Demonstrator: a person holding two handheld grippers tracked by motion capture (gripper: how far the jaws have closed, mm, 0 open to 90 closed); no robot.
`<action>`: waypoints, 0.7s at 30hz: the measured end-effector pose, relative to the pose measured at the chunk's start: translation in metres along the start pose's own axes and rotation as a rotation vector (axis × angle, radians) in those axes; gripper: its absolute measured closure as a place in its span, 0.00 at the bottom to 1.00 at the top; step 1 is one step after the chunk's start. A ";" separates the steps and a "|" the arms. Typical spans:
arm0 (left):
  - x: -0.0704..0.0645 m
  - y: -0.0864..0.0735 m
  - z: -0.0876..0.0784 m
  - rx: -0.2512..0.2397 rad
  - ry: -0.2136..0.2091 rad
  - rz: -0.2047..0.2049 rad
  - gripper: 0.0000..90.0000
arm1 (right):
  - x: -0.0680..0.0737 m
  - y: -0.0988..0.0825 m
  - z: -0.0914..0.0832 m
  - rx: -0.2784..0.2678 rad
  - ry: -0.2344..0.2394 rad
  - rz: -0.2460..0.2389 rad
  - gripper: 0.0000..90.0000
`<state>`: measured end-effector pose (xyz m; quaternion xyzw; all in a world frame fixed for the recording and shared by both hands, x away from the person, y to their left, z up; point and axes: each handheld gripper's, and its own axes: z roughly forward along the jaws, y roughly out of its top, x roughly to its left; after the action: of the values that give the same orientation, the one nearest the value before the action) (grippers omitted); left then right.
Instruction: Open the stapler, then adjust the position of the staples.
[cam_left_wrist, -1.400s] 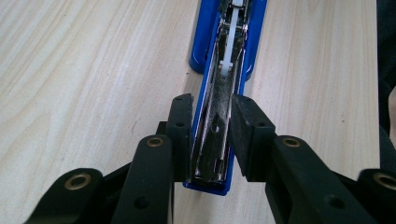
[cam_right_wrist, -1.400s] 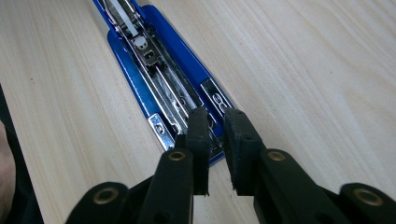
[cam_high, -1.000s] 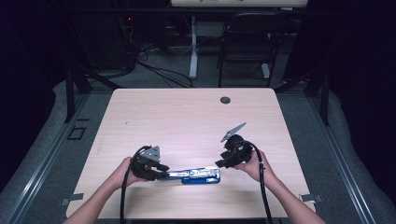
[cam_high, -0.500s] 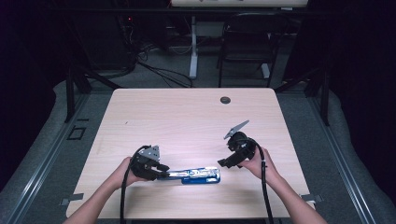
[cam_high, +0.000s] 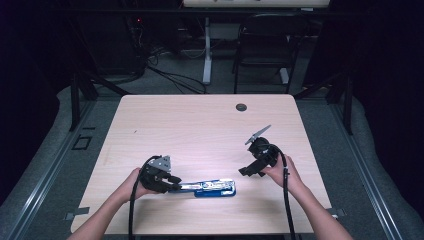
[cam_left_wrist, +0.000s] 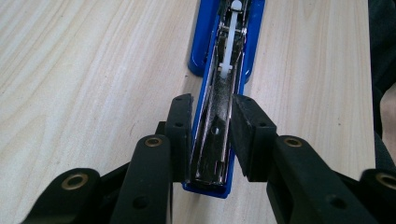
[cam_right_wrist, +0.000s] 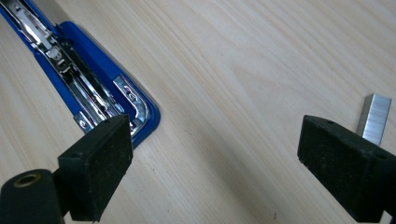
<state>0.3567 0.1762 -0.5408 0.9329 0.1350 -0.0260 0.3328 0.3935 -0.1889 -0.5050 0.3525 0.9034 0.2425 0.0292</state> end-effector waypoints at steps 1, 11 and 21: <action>0.000 0.000 0.000 -0.002 -0.001 0.000 0.77 | -0.001 0.000 0.001 0.006 -0.002 0.010 0.11; 0.000 0.000 0.000 -0.001 0.000 0.002 0.78 | -0.008 -0.002 0.001 0.025 -0.020 0.010 0.08; -0.001 0.000 0.000 0.000 0.003 0.004 0.78 | -0.020 -0.007 -0.007 -0.015 -0.050 0.041 0.08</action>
<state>0.3562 0.1759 -0.5408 0.9332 0.1336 -0.0240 0.3328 0.4023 -0.2095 -0.5041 0.3767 0.8931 0.2408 0.0496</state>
